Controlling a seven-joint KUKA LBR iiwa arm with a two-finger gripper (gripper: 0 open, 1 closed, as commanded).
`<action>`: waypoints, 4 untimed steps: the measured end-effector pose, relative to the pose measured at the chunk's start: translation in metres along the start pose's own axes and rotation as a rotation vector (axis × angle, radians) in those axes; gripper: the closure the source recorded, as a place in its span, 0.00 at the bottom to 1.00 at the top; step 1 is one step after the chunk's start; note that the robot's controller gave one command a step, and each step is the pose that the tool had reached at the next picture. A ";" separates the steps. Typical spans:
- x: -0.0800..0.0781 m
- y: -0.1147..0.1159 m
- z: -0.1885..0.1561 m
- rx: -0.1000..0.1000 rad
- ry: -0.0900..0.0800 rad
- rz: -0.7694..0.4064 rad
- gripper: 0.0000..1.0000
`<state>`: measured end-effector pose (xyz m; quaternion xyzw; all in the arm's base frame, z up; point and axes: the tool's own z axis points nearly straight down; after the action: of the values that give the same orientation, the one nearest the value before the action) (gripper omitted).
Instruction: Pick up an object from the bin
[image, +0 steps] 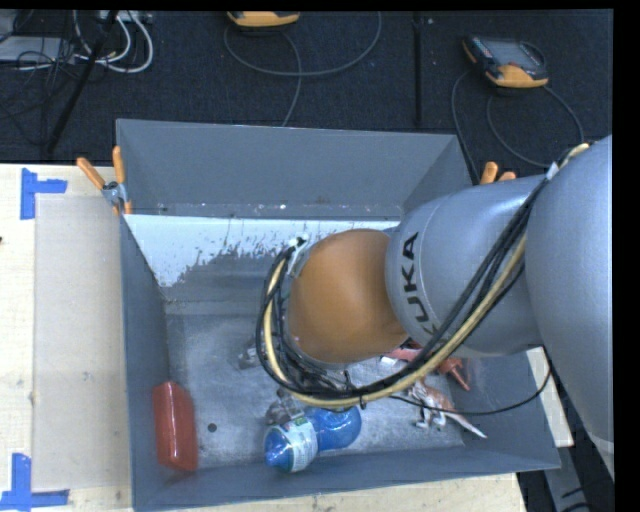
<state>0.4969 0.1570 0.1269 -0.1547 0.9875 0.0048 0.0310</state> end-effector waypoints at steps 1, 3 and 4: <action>-0.005 0.000 0.009 -0.004 0.038 -0.143 0.00; 0.029 -0.078 0.053 -0.016 0.065 -0.412 1.00; 0.029 -0.078 0.053 -0.016 0.065 -0.412 1.00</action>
Offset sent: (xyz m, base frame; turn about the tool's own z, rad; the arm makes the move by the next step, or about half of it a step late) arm -0.0069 -0.0876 -0.0569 -0.3496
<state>0.4968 0.0747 0.0718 -0.3538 0.9353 0.0011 -0.0018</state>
